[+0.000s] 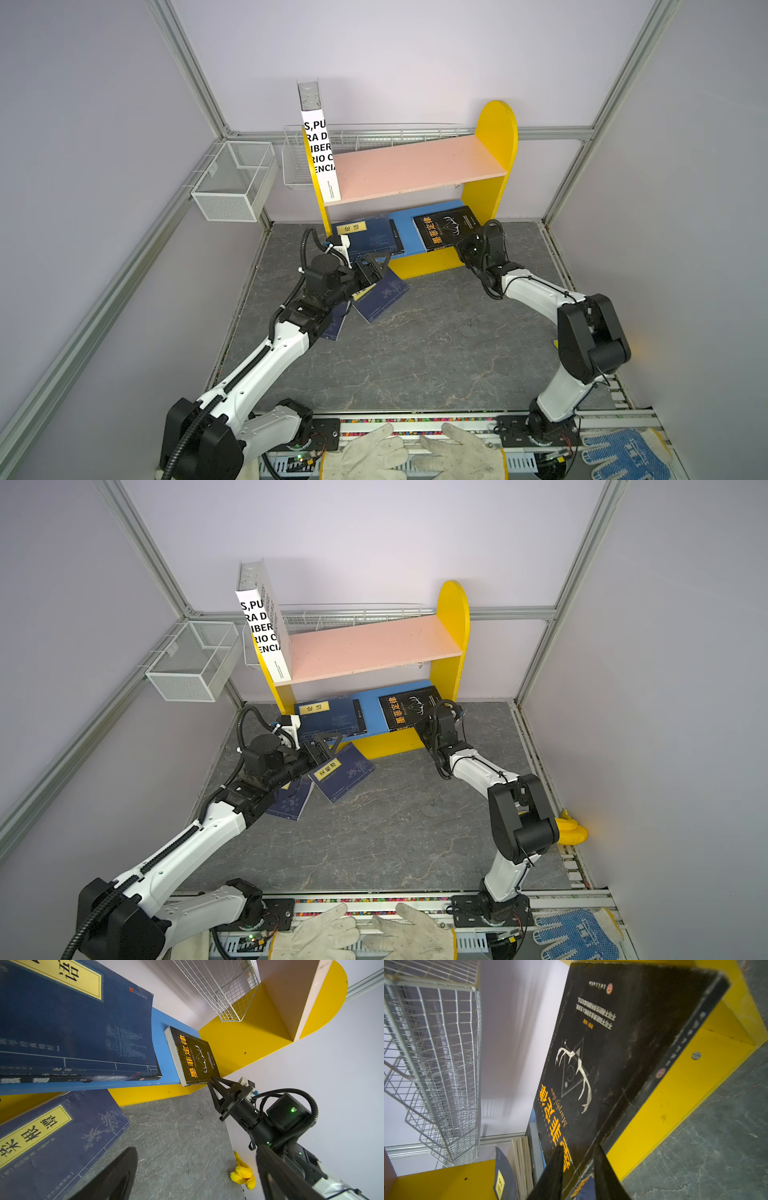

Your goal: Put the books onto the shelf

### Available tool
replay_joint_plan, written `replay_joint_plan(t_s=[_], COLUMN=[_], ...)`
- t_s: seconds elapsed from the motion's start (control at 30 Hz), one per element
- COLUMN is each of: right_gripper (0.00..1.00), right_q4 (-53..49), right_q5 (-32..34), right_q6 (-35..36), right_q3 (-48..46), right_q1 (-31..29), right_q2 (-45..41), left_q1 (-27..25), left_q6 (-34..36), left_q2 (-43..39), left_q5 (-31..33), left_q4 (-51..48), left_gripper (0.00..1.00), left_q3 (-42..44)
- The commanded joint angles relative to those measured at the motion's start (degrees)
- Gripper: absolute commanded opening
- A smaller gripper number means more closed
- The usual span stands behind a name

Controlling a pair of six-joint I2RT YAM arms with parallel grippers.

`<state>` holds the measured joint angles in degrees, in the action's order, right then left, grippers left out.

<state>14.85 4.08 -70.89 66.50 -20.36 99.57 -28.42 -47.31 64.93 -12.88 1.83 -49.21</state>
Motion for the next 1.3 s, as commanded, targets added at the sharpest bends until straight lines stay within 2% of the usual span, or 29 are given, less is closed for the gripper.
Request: replay_joint_plan(t_s=[0.0,0.17,0.5,1.27], right_gripper=[0.28,0.27,0.29,0.29], right_q4=[1.15,0.66,-3.24,-3.28], right_q5=[0.48,0.30,3.17,1.47], right_q6=[-0.86,-1.48,1.85,-0.34], right_q3=[1.56,1.68,-0.41,2.00], right_q1=[-0.28,-0.29,-0.37,-0.82], right_q2=[1.56,2.13,-3.42,1.38], left_q1=[0.39,0.74,1.00,1.17], left_q6=[0.11,0.11,-0.14,0.11], left_q2=[-0.76,-1.37,-1.47,-2.64], left_q5=[0.27,0.51,0.50,1.12], left_q4=[0.73,0.51,0.70,-0.02], left_gripper=[0.90,0.90,0.90,0.90], left_q3=[0.74,1.27,1.58,1.93])
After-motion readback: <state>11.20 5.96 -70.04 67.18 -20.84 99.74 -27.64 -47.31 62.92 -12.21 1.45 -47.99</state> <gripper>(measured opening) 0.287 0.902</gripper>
